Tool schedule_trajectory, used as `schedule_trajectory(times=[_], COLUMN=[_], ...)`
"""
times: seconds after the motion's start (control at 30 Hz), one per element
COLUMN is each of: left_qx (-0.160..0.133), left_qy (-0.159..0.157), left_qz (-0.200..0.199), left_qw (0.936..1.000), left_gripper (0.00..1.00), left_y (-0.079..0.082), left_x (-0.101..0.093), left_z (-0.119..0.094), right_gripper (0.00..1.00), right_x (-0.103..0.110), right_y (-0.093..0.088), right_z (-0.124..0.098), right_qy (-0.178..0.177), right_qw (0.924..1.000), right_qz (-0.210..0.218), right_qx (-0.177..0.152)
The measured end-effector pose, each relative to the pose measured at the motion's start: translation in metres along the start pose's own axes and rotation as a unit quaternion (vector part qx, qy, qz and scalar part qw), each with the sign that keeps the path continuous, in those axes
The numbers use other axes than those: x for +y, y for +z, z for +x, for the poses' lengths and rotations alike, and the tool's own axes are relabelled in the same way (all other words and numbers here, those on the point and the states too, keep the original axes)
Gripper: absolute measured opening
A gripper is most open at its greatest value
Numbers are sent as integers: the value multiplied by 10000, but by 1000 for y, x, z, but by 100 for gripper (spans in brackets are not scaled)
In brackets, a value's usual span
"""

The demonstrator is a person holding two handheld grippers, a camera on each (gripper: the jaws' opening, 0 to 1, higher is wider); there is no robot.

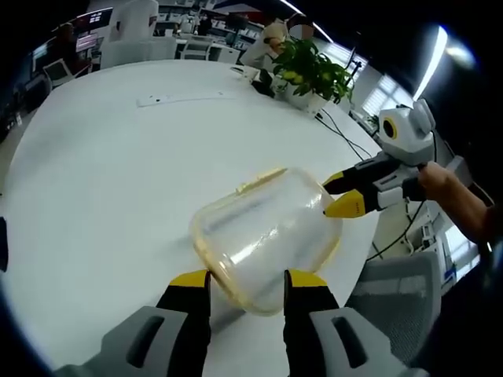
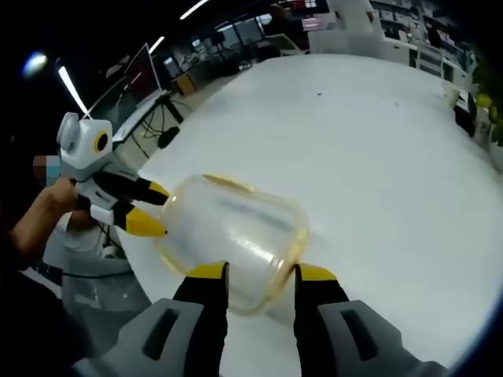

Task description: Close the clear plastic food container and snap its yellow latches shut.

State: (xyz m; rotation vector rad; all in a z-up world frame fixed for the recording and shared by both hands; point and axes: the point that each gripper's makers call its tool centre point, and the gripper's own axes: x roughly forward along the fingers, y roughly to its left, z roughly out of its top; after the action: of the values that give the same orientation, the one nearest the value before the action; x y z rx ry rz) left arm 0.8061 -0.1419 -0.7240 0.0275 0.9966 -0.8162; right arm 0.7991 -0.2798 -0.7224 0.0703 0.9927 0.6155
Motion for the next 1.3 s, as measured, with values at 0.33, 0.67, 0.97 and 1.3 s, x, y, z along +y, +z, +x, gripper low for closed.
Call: schedule_trajectory(times=[0.33,0.67,0.97,1.3], left_qx=[69,145,127,116], left_qy=[-11,-18,-23,22], left_qz=[27,39,21,-19], left_qw=[10000,9999,9999,9999], left_gripper=[29,30,30,30], left_y=[-15,-28,-29,-31], left_x=[1,2,2,2], left_z=[-11,-22,-23,-24], right_gripper=[28,28,29,26], right_x=[17,31,33,32], right_y=[-8,-14,-15,-17], right_z=[2,4,4,1], right_qy=[72,113,103,287], right_qw=[10000,9999,9998,9992], right_qz=[-38,-68,8,-104], right_qx=[50,96,146,240])
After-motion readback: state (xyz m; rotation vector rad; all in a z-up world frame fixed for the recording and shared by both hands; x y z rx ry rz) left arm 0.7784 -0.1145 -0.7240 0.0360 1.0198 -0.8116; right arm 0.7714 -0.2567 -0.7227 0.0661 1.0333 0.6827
